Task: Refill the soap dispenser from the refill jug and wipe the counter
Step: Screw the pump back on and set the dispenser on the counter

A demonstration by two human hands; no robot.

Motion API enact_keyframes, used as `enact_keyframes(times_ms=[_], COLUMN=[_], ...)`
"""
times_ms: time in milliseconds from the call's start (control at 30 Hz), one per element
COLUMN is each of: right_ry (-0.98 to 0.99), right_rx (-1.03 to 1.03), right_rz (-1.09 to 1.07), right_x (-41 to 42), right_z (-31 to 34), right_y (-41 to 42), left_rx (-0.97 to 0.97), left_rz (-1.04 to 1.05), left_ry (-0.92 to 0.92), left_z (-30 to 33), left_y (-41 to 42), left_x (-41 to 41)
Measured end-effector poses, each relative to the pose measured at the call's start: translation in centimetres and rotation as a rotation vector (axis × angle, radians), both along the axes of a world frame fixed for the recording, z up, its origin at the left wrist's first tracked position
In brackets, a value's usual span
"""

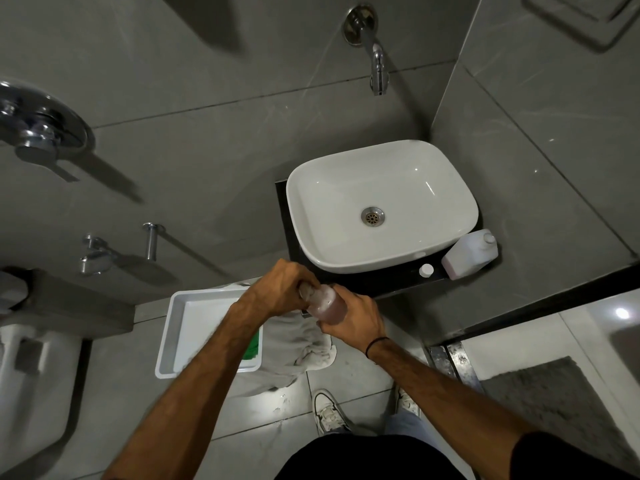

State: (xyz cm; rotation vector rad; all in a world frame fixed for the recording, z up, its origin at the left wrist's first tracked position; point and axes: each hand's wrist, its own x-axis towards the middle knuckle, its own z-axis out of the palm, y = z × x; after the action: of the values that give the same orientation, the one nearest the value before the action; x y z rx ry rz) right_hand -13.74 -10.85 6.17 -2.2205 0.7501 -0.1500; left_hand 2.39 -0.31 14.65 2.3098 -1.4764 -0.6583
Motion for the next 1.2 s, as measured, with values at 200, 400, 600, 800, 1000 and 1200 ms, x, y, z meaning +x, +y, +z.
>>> enact_keyframes(times_ms=[200,400,600,800,1000,1200], right_ry=[0.005,0.004,0.036,0.033,0.009,0.013], right_rx=[-0.02,-0.006,0.006,0.003,-0.013,-0.014], right_rz=[0.023,0.011,0.007,-0.001,-0.001,0.011], right_x=[0.1,0.0,0.0,0.1,0.2,0.3], right_z=[-0.2,-0.2,-0.2,-0.4,-0.6,-1.4], right_y=[0.4,0.2,0.1,0.1,-0.1,-0.1], left_rx=[0.019,-0.003,-0.031,-0.025,-0.02,0.028], left_rz=[0.094,0.016,-0.053,-0.071,-0.048,0.009], left_ry=[0.016,-0.017,-0.052,-0.055,-0.031,-0.008], left_z=[0.2,-0.6,-0.7,-0.4,0.1,-0.4], left_y=[-0.2,0.2,0.1,-0.2,-0.4,-0.5], left_x=[-0.3,-0.2,-0.5,-0.4,0.1,0.3])
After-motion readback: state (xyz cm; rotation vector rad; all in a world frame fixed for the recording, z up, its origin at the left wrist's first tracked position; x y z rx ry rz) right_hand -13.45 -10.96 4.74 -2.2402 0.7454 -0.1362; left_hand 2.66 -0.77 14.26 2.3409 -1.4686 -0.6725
